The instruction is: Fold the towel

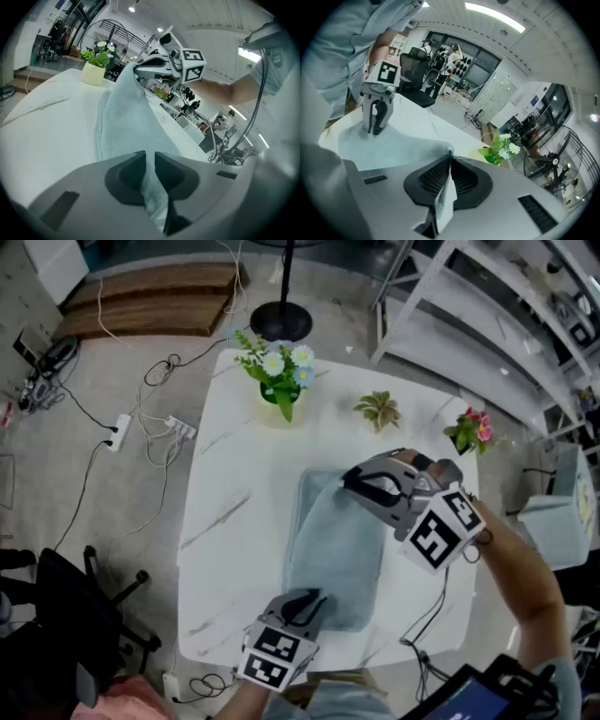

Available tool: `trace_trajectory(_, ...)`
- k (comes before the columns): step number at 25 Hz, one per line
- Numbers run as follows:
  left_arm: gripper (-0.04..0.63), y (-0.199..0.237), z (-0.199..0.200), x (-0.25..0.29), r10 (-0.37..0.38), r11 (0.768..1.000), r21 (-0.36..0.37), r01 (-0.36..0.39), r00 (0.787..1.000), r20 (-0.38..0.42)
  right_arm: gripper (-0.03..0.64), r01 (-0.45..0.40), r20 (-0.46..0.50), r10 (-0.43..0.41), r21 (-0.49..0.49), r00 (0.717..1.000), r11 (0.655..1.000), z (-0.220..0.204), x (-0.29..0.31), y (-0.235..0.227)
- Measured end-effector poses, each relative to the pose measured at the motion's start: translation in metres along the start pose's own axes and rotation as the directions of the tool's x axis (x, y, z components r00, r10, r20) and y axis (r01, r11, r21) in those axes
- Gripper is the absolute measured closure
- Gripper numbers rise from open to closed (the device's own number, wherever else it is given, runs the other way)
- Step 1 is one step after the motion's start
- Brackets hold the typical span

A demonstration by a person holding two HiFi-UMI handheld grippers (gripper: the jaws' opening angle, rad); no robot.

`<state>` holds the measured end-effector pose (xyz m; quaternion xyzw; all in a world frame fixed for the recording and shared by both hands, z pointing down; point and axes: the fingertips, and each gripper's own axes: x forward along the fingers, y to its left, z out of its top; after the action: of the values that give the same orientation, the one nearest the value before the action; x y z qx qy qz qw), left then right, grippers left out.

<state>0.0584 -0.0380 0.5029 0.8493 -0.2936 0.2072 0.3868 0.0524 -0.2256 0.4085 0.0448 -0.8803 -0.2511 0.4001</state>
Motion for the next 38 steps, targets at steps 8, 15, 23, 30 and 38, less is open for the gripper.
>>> trace_trajectory(8,0.532,0.001,0.005,-0.002,-0.012,1.0,0.0,0.012,1.0,0.018,0.582,-0.093,-0.06,0.099,0.098,0.993,0.991,-0.041,0.092,-0.01)
trace_trajectory(15,0.531,0.005,0.002,-0.001,0.004,1.0,-0.01,-0.004,1.0,0.024,0.515,-0.085,-0.063,0.109,0.302,0.992,0.949,-0.069,0.111,-0.016)
trace_trajectory(23,0.532,-0.004,0.017,-0.018,0.002,1.0,-0.009,-0.002,0.999,0.05,0.519,0.024,0.016,-0.036,0.465,0.999,0.885,-0.042,0.009,-0.054)
trace_trajectory(30,0.535,-0.01,-0.022,-0.013,-0.014,0.999,0.027,0.017,0.997,-0.081,0.571,0.024,-0.132,0.067,0.594,0.989,0.804,-0.142,0.01,0.037)
trace_trajectory(38,0.548,-0.007,-0.028,-0.007,-0.001,0.999,0.033,0.004,0.994,-0.114,0.578,0.026,-0.062,0.042,0.812,0.997,0.582,-0.166,0.022,0.024)
